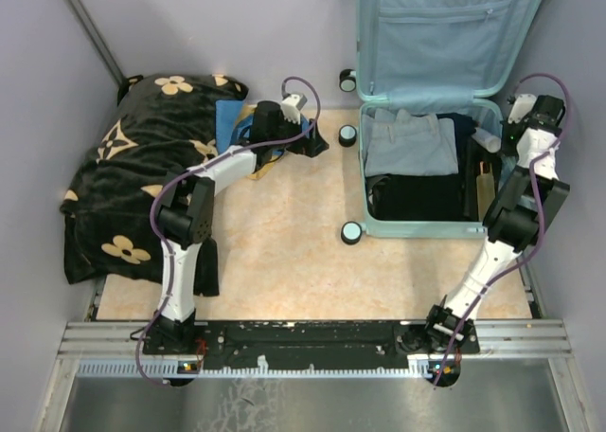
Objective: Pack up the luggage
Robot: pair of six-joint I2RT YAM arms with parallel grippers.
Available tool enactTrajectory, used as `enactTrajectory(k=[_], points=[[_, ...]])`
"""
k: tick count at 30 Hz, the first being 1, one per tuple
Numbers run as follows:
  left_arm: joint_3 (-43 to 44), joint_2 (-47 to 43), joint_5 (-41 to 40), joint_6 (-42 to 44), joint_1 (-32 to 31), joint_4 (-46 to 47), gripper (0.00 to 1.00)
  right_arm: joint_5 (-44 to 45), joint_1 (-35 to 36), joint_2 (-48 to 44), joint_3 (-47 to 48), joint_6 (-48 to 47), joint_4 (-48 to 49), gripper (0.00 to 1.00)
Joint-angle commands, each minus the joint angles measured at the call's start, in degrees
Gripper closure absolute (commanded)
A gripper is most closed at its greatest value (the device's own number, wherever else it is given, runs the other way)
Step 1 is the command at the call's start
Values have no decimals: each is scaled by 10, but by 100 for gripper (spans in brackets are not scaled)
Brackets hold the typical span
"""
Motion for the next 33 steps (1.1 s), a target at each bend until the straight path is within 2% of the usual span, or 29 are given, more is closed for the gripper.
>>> enactTrajectory(k=[1,5,7,9,10,12,14,18,21,26,33], points=[[-10,-45,20,15,-2,-4,0,-178,100,-39,-34,91,-41,100],[-5,-43,30,10,-2,-2,0,-179,117,-58,-47,112,-23,98],[1,-39,32,9,-2,-5,0,-164,115,-60,-31,107,-33,78],[1,-39,33,10,-2,-6,0,-146,106,-61,-17,79,-52,73],[0,-40,34,12,-2,-5,0,-144,98,-63,-11,67,-63,77],[-10,-44,35,14,-2,2,0,-153,76,-65,-1,56,-78,91],[-20,-48,36,14,-2,9,0,-150,60,-64,8,51,-89,99],[-25,-46,39,2,-3,15,0,-167,60,-60,10,65,-97,100],[-31,-50,19,-9,4,11,0,-182,91,-71,-16,75,-83,100],[-39,-53,61,-62,62,39,0,-207,155,-67,-20,104,-66,100],[49,-22,64,17,132,52,0,-262,214,-41,6,160,-50,100]])
